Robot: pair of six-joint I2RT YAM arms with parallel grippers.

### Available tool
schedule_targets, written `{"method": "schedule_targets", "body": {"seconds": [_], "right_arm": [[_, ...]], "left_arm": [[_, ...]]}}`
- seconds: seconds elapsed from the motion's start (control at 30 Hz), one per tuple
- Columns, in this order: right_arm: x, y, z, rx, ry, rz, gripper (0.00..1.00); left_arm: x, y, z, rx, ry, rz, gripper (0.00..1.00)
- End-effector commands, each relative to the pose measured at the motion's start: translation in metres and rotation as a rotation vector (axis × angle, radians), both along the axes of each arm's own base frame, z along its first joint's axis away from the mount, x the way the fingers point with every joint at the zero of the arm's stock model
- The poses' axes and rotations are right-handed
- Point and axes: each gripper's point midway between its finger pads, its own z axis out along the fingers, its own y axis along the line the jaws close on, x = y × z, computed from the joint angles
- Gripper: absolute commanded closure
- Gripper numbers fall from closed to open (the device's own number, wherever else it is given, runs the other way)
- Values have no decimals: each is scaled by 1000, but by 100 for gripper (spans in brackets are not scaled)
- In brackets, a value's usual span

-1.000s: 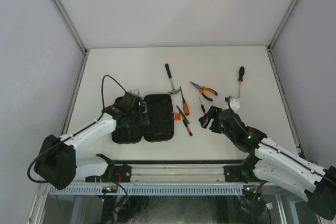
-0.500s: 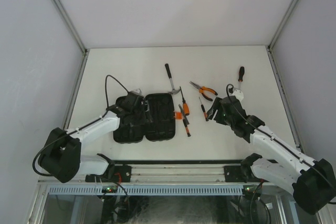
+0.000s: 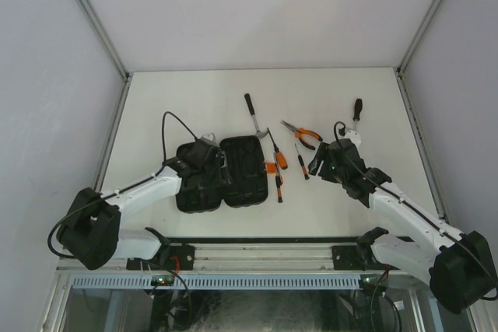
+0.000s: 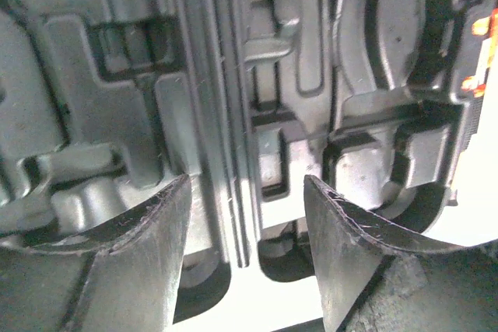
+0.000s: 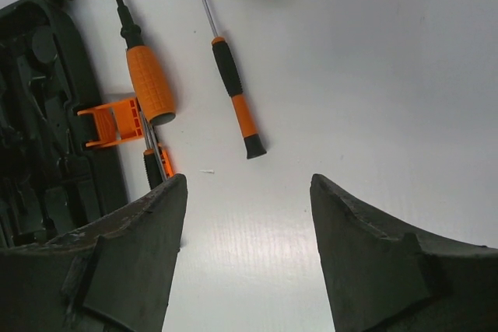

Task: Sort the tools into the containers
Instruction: Pick up the pliers at the center of the board.

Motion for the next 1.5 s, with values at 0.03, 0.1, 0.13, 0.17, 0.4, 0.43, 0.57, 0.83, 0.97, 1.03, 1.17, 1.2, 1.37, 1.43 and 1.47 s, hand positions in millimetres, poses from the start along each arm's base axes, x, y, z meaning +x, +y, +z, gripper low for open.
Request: {"method": "schedule_targets", "body": {"seconds": [0.03, 0.1, 0.13, 0.17, 0.4, 0.43, 0.57, 0.83, 0.97, 1.03, 1.17, 1.2, 1.37, 1.43, 1.47], "right_arm": [[31, -2, 36, -16, -117, -3, 35], [40, -2, 41, -34, -116, 12, 34], [45, -2, 44, -46, -111, 23, 34], [50, -1, 46, -59, -105, 36, 34], [94, 10, 44, -136, -52, 115, 35], [100, 9, 42, -141, -40, 117, 35], [122, 16, 34, -128, -9, 184, 37], [143, 30, -1, -155, 107, 303, 41], [153, 29, -12, -193, 133, 330, 47], [153, 29, -17, -209, 156, 345, 48], [153, 25, -26, -238, 183, 358, 51], [153, 24, -29, -248, 191, 357, 52], [154, 20, -40, -276, 221, 363, 55], [154, 19, -44, -289, 231, 364, 57], [153, 17, -47, -295, 241, 363, 58]], "left_arm": [[-3, 21, 26, 72, -58, 40, 35], [-1, 29, 41, 100, -101, 35, 34], [1, 32, 49, 113, -127, 23, 34], [2, 34, 58, 123, -150, 7, 34], [1, 40, 116, 117, -303, -76, 34], [0, 42, 122, 116, -321, -80, 34], [-1, 53, 133, 155, -357, -94, 34], [0, 71, 116, 246, -343, -91, 33], [0, 68, 117, 229, -353, -101, 33], [1, 70, 117, 237, -355, -93, 33], [2, 71, 116, 242, -350, -91, 33], [2, 71, 115, 243, -347, -90, 33], [2, 71, 113, 248, -335, -89, 33], [3, 72, 112, 251, -334, -89, 33], [3, 72, 112, 250, -333, -86, 33]]}}
